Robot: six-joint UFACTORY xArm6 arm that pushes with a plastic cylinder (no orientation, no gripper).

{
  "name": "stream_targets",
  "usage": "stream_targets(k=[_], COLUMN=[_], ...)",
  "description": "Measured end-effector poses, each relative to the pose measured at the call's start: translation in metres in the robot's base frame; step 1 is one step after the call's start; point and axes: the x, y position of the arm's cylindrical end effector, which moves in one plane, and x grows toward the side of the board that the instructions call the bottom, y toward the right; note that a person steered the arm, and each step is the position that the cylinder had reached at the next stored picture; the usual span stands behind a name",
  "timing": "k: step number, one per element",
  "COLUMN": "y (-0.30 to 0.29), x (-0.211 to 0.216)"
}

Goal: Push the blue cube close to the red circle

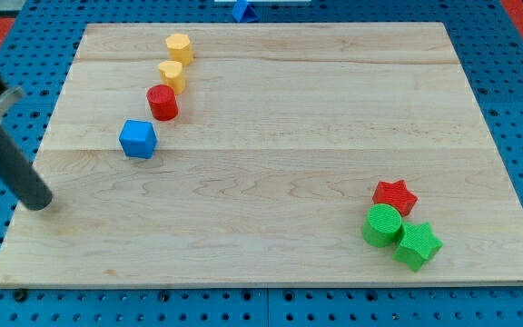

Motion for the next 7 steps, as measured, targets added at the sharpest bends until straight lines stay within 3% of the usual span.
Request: stream_targets(k=[4, 7], y=[0.09, 0.111], x=[-0.07, -0.066])
